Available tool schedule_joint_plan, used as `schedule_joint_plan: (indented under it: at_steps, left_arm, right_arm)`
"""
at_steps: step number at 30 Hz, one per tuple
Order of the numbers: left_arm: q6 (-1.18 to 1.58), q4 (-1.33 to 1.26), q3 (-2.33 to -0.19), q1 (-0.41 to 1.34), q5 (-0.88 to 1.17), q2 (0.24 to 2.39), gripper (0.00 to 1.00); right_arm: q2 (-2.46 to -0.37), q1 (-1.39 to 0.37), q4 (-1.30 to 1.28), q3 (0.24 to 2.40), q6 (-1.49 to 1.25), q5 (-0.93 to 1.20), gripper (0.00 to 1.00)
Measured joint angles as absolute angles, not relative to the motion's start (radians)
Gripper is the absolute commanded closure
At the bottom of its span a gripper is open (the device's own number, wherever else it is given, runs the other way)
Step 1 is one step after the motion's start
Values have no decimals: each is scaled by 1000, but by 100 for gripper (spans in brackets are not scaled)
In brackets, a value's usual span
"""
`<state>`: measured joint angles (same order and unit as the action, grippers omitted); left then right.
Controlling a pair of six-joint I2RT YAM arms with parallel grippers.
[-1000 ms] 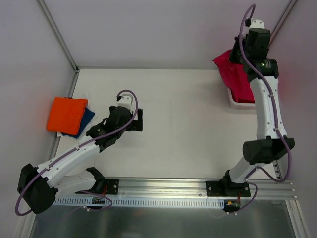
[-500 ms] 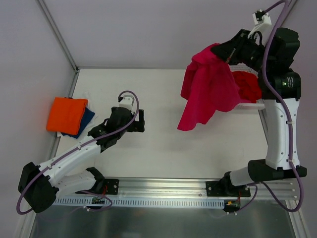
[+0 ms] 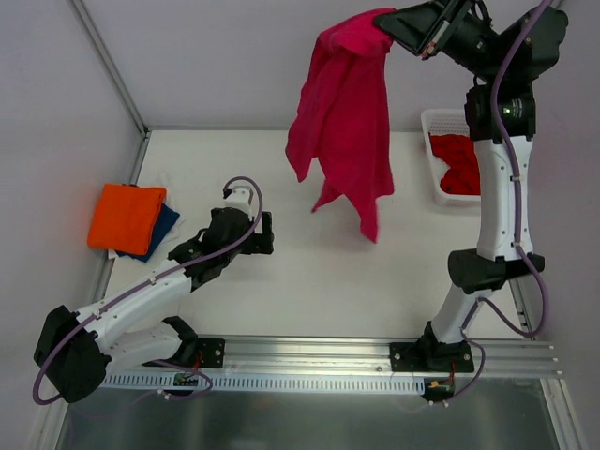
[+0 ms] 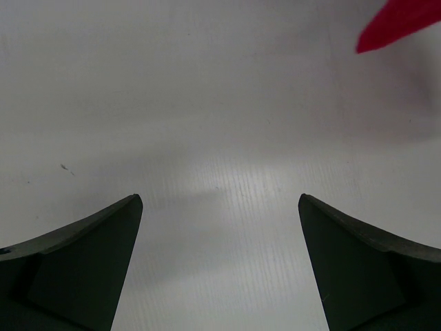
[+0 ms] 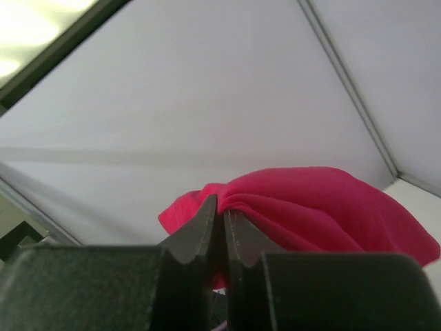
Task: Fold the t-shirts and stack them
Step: Move the tshirt to the center of the board
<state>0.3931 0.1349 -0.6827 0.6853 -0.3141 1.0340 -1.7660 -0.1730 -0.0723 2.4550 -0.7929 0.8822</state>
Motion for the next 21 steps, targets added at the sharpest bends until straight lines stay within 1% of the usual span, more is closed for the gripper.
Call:
schedule_joint_plan:
  at_steps: [3,6,8,10,12,14,16,19,21]
  left_arm:
    - [399,134,-671,685,-315,1031,1]
    - [401,131,-664,685,-315,1021,1]
    - [403,130,-659,685,-315,1010,1]
    - [406,130,-654,685,-316,999,1]
    - [412,127,-649,685,-316,991,1]
    - [417,123,-641,685,-316,987,1]
    - [425,121,-633,685,-316,986,1]
    - [430,117,-622,685,-316,985,1]
    - [430,116,-616,685,-316,980,1]
  right_arm:
    - [-1845,-177,64,2548,-941,881,90]
    - [-1862,-185,177,2550,-1060,876,91]
    - [-1864,-194,236,2540,-1119,874,94]
    - [-1857,-209,307,2501,-1168,878,97]
    - [-1797,-225,359,2342,-1179,887,98]
    - [-1708,-234,307,2141,-1127,885,97]
    - [-1626,-239,134,1976,-939,838,97]
    - [-1520,-245,-163,1779,-639,666,96]
    - [-1449,-246,-272,1644,-506,547,96]
